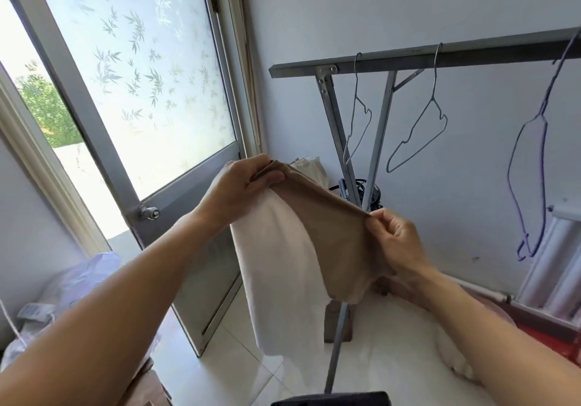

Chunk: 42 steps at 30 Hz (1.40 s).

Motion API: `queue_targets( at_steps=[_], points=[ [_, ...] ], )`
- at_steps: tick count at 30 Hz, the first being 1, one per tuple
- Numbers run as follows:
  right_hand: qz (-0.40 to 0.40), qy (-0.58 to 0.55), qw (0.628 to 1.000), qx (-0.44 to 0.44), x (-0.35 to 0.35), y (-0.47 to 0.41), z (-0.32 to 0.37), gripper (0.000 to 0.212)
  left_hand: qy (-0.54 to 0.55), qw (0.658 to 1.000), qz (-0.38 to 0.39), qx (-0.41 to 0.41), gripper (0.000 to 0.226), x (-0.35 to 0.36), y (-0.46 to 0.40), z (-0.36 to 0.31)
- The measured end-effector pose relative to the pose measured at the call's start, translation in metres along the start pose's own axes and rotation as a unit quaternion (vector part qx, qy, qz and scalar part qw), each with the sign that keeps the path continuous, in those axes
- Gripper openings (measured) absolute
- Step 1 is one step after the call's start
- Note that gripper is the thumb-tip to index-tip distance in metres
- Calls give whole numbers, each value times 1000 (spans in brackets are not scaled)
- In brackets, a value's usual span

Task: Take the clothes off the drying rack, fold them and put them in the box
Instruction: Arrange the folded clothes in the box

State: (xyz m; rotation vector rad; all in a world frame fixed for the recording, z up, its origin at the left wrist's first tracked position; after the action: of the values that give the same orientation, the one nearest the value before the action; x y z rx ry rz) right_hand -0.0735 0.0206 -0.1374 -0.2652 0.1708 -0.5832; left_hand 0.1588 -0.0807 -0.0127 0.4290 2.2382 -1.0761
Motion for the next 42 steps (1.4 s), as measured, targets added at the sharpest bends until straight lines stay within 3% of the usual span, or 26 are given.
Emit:
queue_targets(
  at_steps=[3,5,8,11,17,21,23,24,25,26,28,30,31,34,35,38,40,42],
  points=[
    [-8,31,997,-73,-13,-8,23,18,-16,1000,-3,1,7,-6,10,12],
    [-4,46,994,-103,-16,-12,34,18,49,999,-12,-20,18,-8,13,12],
    [16,47,994,-99,-20,-16,41,19,129,990,21,-56,26,-7,14,2],
    [68,42,995,-61,-18,-20,39,20,200,975,54,-83,10,-6,17,-18],
    [154,121,981,-11,19,-17,26,25,243,960,113,-81,52,13,11,-42],
    [225,122,967,14,56,3,22,22,252,959,123,-48,26,19,8,-63],
    [261,102,959,38,71,16,29,26,264,955,130,-38,23,20,9,-67],
    [279,99,954,43,77,23,33,13,271,952,139,-36,24,21,10,-68],
    [291,92,951,56,82,28,36,14,274,950,147,-38,23,21,11,-68],
    [302,81,947,70,84,32,38,29,277,948,150,-45,22,20,13,-68],
    [299,61,950,69,84,35,42,34,274,950,136,-61,19,18,14,-63],
    [265,1,964,31,76,32,55,16,270,954,108,-75,18,14,15,-59],
    [240,-36,970,30,72,28,60,18,266,956,90,-82,20,13,13,-56],
    [269,-83,958,52,63,27,66,78,253,960,26,-114,31,6,11,-45],
    [290,-71,954,41,64,29,68,76,243,962,13,-124,33,6,10,-40],
    [300,-55,952,6,64,37,75,24,240,957,-4,-161,38,8,7,-28],
    [270,-81,959,10,63,33,77,15,330,918,-46,-213,55,5,9,-10],
    [243,-124,962,28,61,25,80,13,503,817,-1,-282,89,17,22,8]
  ],
)
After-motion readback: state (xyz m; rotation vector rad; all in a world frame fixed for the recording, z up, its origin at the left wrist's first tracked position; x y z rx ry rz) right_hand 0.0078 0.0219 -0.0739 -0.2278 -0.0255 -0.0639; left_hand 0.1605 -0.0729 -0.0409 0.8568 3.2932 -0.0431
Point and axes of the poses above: each hand's wrist, its own y-axis away from the middle knuckle, its own x-axis out of the palm, z = x × y, the point moved 6 cm from there along -y, towards the middle knuckle, and after that the axes turned 4 degrees about -z, right-handed, at the moved point
